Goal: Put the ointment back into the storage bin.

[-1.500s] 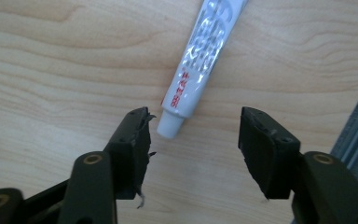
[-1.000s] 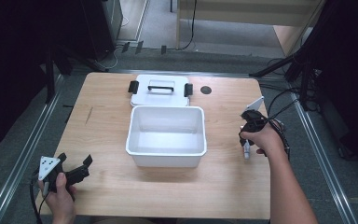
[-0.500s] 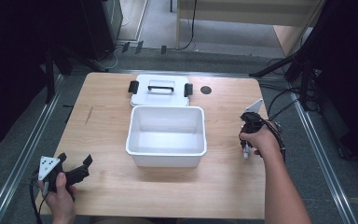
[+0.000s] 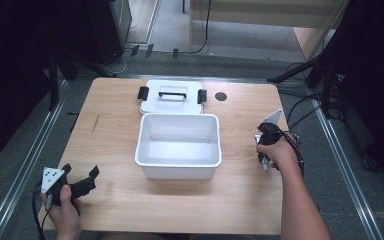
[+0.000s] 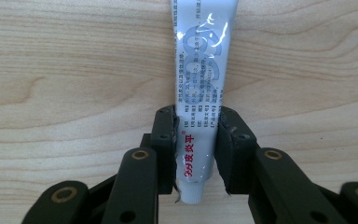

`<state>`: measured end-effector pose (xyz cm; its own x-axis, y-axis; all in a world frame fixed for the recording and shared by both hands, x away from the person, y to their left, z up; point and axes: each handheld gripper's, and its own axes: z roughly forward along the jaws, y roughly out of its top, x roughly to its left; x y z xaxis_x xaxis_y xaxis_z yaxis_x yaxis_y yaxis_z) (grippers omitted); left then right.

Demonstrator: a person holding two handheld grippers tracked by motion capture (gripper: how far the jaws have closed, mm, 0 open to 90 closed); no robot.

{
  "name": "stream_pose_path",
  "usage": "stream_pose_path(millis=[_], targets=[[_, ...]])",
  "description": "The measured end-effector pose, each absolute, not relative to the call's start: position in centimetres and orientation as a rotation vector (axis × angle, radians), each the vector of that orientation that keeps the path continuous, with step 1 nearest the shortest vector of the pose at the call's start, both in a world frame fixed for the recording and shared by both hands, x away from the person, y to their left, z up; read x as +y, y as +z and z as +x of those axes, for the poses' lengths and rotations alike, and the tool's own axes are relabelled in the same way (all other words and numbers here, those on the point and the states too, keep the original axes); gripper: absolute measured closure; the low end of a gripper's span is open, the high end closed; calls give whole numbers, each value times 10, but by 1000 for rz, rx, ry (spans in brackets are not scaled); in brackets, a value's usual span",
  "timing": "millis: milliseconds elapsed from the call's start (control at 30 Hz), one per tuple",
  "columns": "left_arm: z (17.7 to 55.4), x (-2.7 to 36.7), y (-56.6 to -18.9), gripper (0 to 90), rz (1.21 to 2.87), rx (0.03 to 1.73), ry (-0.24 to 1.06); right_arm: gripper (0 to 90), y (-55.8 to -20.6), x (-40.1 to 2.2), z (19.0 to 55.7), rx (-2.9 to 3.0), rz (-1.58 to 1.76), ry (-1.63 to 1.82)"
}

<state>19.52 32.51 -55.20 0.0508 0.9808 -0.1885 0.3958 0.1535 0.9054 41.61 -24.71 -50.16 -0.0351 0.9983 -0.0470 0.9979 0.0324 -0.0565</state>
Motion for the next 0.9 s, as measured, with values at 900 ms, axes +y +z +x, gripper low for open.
stream_pose_path(millis=[900], targets=[[195, 325, -552, 4, 1400, 1500, 798, 728, -428, -222, 414, -2448, -1989, -75]])
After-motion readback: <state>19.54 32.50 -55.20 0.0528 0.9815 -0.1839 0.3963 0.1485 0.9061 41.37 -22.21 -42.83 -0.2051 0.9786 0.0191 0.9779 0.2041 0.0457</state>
